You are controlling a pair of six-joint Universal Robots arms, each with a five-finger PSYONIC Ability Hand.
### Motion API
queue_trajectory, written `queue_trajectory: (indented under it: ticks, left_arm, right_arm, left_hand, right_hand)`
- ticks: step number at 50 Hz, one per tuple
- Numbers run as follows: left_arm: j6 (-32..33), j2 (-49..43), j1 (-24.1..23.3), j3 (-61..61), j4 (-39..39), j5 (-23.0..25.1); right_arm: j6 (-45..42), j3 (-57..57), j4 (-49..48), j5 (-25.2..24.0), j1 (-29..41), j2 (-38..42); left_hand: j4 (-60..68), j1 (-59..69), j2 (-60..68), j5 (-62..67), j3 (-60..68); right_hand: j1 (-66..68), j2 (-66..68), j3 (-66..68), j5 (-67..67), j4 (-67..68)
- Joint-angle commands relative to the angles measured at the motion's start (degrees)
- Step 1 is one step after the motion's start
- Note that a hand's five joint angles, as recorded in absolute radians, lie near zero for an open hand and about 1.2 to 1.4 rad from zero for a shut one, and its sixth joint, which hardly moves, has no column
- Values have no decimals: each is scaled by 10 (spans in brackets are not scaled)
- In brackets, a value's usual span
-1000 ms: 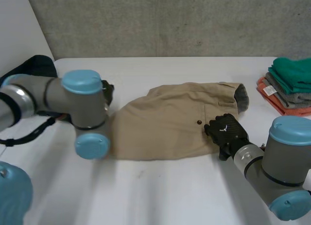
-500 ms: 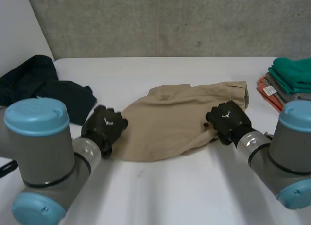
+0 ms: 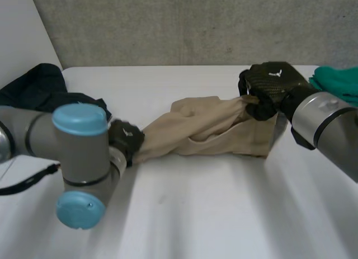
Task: Fold the laundry.
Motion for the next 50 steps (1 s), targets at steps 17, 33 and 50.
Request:
queue_trajectory:
  ticks: [17, 33, 50]
  left_arm:
    - [-71, 384, 51, 230, -31, 34]
    - [-96, 79, 100, 417, -106, 86]
    - [-104, -273, 101, 634, -16, 62]
  right_arm:
    - [11, -281, 91, -12, -61, -99]
    - [44, -310, 64, 47, -42, 90]
    - [-105, -266, -344, 150, -19, 344]
  left_hand:
    - [117, 138, 118, 132, 123]
    - [117, 138, 118, 132, 123]
    - [117, 138, 118, 132, 123]
  right_hand:
    - [164, 128, 125, 118, 118]
    - [164, 128, 125, 118, 118]
    - [164, 128, 125, 118, 118]
